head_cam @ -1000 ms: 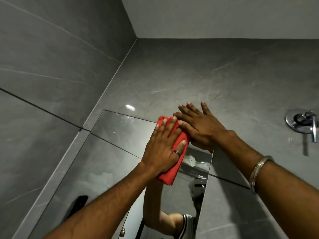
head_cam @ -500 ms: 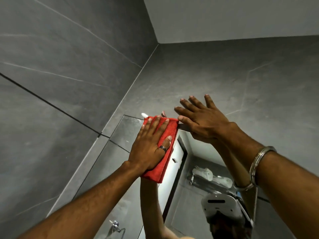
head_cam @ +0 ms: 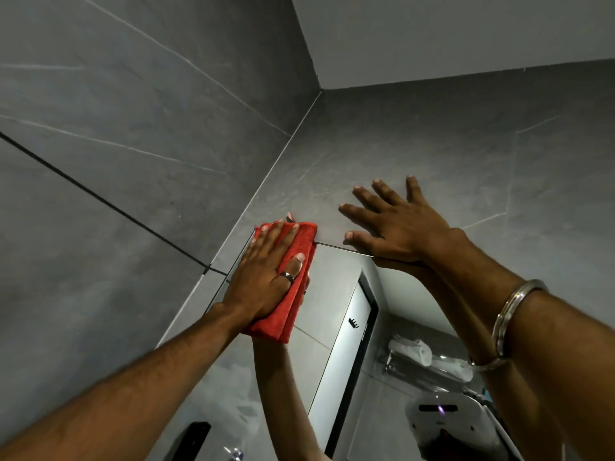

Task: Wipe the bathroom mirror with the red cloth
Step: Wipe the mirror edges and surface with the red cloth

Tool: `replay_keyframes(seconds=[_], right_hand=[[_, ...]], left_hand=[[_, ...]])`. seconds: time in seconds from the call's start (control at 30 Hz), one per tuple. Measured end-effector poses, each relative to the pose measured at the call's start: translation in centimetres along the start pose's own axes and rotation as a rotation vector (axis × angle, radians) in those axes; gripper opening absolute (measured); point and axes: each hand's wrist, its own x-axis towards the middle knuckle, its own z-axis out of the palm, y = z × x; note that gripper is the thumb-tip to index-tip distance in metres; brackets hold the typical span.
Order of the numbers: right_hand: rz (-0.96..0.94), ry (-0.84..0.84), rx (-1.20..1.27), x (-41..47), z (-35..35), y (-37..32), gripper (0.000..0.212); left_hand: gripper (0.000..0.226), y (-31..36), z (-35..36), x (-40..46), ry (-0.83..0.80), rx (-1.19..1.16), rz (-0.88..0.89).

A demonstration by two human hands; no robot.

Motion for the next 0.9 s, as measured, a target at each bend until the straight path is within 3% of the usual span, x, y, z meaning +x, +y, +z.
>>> replay_keyframes(seconds=[0.17, 0.47, 0.9], right_hand=[[0.016, 0.025, 0.002, 0.8, 0.3, -0.4, 0.090], [0.036, 0.028, 0.075, 0.5, -0.4, -2.0, 0.091], [-0.126, 0.112, 0.145, -7.9, -0.1, -17.6, 0.076]], left_hand=[[0.068, -2.7, -0.9, 0.6, 0.032, -0.057, -0.031], [0.068, -2.7, -1.2, -1.6, -0.008, -0.008, 0.003], [0.072, -5.6, -1.2, -16.8, -0.095, 0.069, -0.013]])
